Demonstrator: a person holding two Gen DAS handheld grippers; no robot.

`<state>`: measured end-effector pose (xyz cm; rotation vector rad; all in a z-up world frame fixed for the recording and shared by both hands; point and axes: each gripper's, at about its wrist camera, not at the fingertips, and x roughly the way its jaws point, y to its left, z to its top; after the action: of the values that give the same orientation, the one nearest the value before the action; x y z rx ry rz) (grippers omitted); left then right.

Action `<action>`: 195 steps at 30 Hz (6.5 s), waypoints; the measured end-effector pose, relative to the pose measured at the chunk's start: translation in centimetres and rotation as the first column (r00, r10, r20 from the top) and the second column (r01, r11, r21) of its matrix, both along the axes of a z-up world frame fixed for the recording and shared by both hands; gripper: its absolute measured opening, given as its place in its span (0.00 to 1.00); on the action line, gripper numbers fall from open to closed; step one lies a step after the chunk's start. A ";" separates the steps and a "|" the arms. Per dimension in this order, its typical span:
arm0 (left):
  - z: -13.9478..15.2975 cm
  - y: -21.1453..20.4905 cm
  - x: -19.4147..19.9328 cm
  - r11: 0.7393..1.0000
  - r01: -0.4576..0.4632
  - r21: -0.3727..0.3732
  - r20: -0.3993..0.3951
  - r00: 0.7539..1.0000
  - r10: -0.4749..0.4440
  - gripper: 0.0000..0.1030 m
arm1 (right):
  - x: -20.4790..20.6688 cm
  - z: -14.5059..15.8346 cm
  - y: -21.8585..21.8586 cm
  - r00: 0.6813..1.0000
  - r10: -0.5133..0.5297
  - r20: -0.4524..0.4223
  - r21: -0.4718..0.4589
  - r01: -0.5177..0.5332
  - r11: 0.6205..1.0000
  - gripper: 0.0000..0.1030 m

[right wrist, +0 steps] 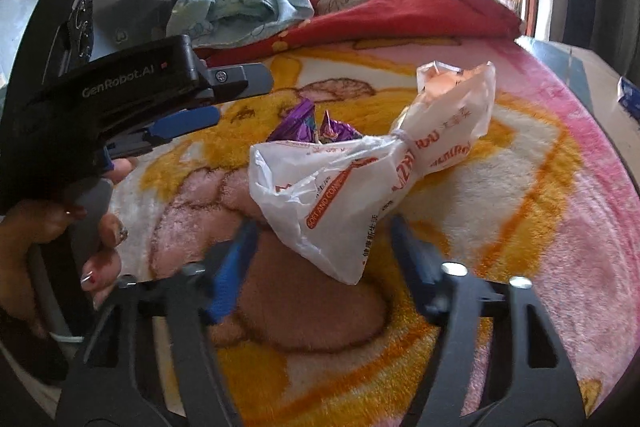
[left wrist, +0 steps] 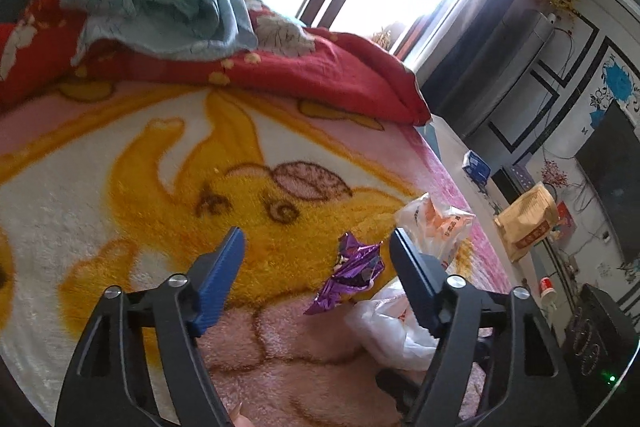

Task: Collect trash

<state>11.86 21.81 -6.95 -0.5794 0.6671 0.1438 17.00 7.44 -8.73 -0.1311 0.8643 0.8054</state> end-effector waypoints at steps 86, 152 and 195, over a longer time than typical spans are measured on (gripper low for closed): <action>3.4 -35.4 7.1 0.683 0.712 0.160 0.042 0.687 -0.726 0.09 | -0.9 0.8 -40.0 0.739 -0.673 -0.018 -0.071 0.671 0.738 0.21; 6.2 -27.5 -6.6 0.839 0.367 0.401 0.209 0.855 -0.475 0.94 | -14.3 7.3 -33.5 0.396 -0.785 0.476 0.305 0.763 0.570 0.89; 6.2 -27.6 -7.0 0.842 0.357 0.405 0.197 0.865 -0.461 0.94 | -14.1 6.9 -32.9 0.414 -0.786 0.459 0.281 0.771 0.571 0.89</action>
<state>4.90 -5.77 -0.78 -0.0882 0.4510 -0.2239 2.94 -25.51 -1.78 0.0826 0.2689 -0.1542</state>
